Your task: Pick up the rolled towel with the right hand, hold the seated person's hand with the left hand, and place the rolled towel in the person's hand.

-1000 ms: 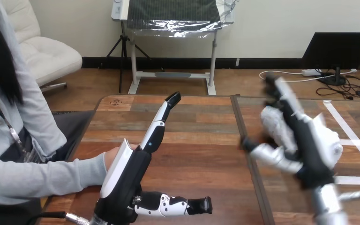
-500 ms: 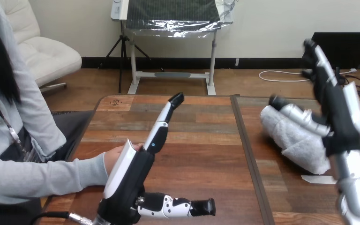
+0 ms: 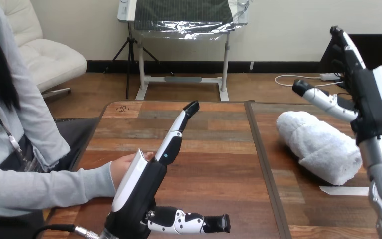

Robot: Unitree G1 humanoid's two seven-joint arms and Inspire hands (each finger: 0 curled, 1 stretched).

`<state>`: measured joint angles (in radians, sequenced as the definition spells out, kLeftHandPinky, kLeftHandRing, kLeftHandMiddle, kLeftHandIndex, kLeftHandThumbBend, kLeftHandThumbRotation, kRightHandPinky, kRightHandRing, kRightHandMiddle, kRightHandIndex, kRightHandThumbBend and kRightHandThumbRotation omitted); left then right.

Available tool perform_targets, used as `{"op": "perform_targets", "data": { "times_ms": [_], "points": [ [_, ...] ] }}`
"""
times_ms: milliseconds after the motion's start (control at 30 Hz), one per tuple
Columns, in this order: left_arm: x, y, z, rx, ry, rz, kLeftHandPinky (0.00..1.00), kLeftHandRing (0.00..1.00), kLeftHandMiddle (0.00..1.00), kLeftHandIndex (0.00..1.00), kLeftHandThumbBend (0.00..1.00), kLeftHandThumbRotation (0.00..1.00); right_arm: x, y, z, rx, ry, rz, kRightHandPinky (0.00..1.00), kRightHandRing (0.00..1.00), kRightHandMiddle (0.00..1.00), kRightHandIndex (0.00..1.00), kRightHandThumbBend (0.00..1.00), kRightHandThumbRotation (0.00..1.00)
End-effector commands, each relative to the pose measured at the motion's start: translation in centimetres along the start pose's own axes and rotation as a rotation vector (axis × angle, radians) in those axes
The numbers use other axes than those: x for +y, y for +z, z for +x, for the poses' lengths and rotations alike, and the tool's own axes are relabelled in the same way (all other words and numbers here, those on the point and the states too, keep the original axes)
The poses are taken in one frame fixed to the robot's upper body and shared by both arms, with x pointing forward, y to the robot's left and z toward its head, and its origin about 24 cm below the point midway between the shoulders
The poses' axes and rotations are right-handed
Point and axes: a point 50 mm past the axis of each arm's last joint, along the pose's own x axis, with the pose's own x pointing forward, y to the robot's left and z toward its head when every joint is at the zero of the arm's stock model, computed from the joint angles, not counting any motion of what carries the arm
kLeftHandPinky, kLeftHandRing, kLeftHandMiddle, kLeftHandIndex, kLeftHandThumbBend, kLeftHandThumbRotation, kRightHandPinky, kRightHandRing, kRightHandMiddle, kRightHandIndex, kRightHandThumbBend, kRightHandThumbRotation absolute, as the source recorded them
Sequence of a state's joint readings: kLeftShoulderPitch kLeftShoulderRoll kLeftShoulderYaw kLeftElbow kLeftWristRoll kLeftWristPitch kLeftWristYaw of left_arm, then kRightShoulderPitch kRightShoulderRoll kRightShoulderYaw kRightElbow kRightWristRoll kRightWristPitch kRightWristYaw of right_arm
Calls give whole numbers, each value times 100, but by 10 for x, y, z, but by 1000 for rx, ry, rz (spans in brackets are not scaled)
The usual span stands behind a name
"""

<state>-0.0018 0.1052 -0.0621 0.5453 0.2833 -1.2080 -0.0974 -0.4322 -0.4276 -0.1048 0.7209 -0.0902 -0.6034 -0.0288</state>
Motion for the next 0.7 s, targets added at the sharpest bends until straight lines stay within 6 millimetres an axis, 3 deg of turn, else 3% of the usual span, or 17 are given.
{"op": "perform_targets", "data": {
  "times_ms": [0,667],
  "points": [
    [5,2,11,-47,22,4,100,100,100,100,100,47,-11,10,24,-16,-43,-32,89,94,95,95,100,54],
    [3,4,9,-47,16,-12,100,100,100,100,100,48,-17,-12,41,192,-21,-194,86,92,93,95,100,59]
  ]
}}
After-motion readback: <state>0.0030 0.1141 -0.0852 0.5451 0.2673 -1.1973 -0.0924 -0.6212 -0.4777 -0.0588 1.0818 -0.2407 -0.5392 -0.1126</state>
